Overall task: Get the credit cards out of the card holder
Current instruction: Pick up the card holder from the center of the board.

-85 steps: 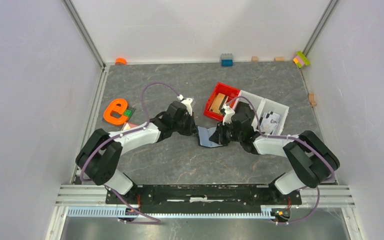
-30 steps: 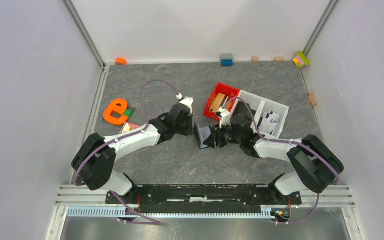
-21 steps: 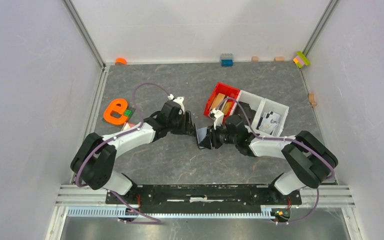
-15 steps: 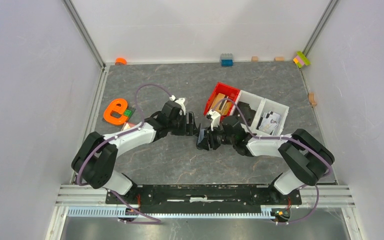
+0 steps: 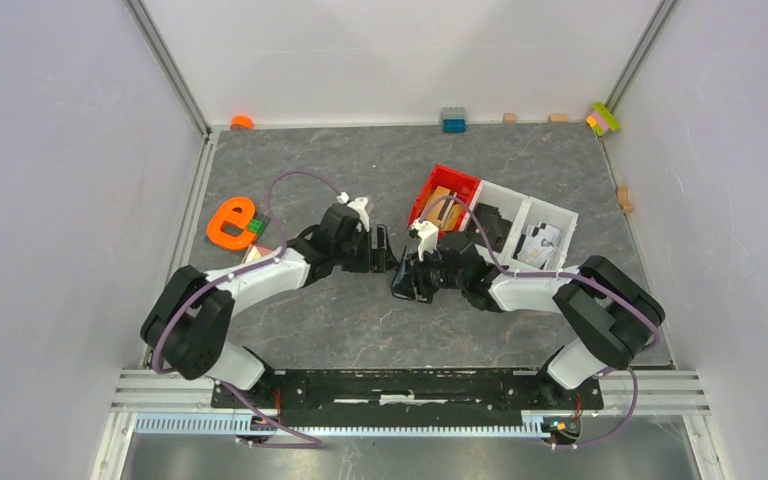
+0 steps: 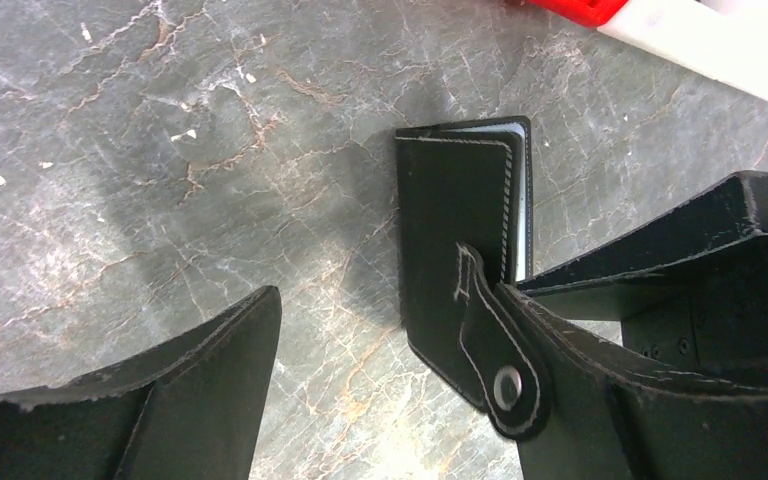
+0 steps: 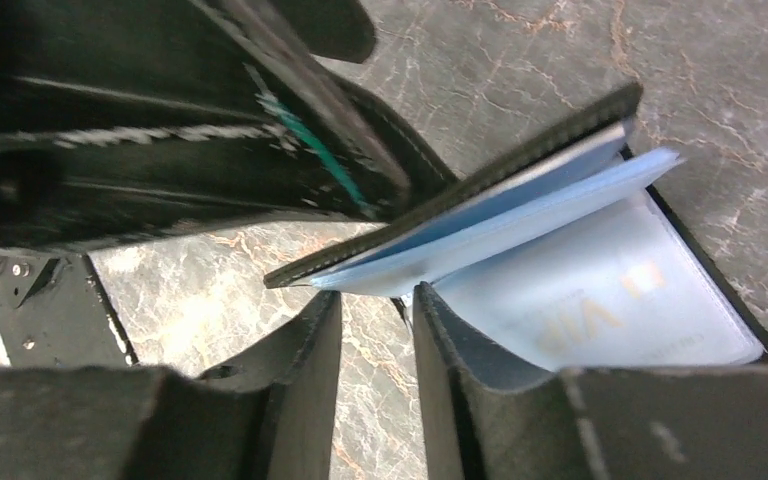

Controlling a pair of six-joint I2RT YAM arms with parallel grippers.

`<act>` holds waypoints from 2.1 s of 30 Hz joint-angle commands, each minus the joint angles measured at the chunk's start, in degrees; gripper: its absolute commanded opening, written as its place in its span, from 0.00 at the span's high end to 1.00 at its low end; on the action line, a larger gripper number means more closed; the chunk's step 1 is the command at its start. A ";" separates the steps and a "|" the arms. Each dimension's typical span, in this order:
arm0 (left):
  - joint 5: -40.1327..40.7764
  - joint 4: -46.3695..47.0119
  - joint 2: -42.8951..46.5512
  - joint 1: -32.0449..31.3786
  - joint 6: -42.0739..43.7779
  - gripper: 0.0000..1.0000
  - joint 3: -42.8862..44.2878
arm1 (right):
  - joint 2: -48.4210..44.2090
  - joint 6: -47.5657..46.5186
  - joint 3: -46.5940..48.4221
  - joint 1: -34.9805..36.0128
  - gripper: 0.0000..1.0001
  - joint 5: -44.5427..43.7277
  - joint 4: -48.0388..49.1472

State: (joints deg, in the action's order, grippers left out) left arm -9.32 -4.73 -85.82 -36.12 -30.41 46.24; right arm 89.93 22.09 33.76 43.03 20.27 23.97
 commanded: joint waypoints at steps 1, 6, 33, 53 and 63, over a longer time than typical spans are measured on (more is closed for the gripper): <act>-1.62 4.47 4.51 1.45 -3.33 0.17 -2.26 | -1.18 -1.39 1.84 0.13 0.66 -6.27 -1.07; -6.20 9.26 4.67 2.04 -3.98 0.18 -3.46 | -2.68 -1.35 1.25 -0.05 0.75 -9.40 -1.22; -9.84 3.40 -7.05 2.08 -2.56 0.54 2.78 | -10.56 -1.80 -2.96 -0.52 0.74 -16.52 -0.08; -16.87 18.75 3.16 2.81 -4.48 0.98 -4.70 | -24.32 0.14 -8.48 -4.85 0.41 -15.91 -1.09; -14.89 34.94 23.03 2.81 -6.10 0.98 -17.11 | -37.02 1.85 -13.97 -6.79 0.14 -19.18 0.51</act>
State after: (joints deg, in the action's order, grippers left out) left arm -24.45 18.76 -69.69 -33.71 -34.35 32.56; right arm 56.47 23.18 21.02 36.86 3.22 22.20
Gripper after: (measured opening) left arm 0.111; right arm 0.855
